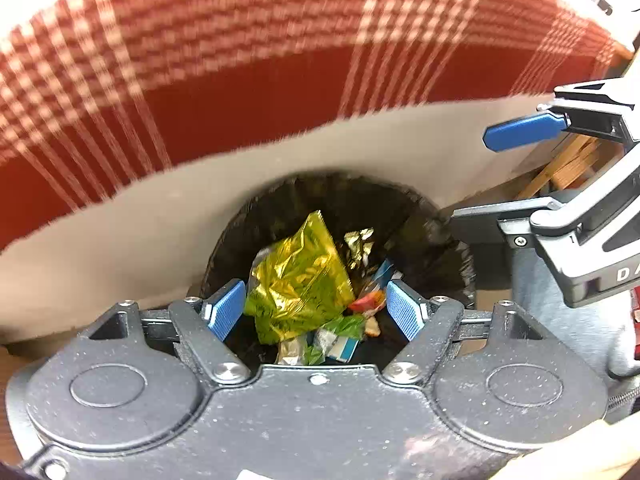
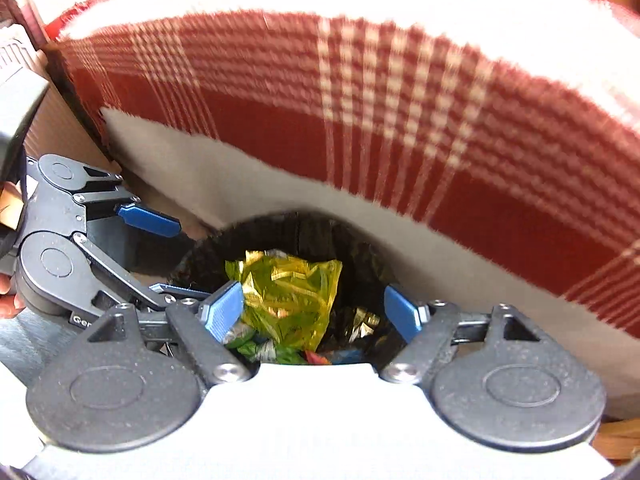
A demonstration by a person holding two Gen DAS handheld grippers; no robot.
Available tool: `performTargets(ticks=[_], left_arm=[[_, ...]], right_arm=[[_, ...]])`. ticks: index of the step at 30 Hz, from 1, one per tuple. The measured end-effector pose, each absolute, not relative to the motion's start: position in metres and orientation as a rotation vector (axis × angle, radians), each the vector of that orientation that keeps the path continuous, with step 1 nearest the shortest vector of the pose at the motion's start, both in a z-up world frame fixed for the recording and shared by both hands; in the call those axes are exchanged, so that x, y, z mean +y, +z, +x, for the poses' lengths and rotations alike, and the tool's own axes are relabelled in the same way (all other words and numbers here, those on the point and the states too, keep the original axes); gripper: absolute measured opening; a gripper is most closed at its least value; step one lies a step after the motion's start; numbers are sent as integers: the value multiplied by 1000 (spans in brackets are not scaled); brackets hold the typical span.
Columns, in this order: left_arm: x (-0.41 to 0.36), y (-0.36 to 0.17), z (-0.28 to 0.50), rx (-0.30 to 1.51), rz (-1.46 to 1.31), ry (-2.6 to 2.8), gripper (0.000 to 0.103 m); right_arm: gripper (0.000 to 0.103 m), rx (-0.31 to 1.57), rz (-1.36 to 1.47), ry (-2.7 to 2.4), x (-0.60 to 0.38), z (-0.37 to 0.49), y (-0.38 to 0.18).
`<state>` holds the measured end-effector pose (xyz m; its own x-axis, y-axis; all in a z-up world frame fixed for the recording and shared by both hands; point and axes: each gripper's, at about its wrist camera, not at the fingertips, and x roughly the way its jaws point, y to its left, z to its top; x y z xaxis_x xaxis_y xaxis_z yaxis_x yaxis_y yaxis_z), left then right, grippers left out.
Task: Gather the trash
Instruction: 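Raise both open grippers back over the blanket toward the red crayon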
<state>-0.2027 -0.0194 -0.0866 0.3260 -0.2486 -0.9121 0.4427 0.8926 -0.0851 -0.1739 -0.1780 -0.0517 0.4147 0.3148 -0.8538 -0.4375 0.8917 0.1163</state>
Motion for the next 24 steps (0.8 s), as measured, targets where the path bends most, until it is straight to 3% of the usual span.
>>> performTargets(ticks=[5,17,20,24], left_arm=[[-14,-39,-219,1054,182,-525,83],[-1,56,-191,778,82,-500,95],[2,68,-173,703,69,-433,96],[8,77,-140,630,11,-354,99]], right_arm=[[97,852,-129,490,-188,-199,-8],[99,554,-16,312,-224,-180,70],[97,540,27,267,-234,-161,72],[86,533,28,222,-240,-136,74]])
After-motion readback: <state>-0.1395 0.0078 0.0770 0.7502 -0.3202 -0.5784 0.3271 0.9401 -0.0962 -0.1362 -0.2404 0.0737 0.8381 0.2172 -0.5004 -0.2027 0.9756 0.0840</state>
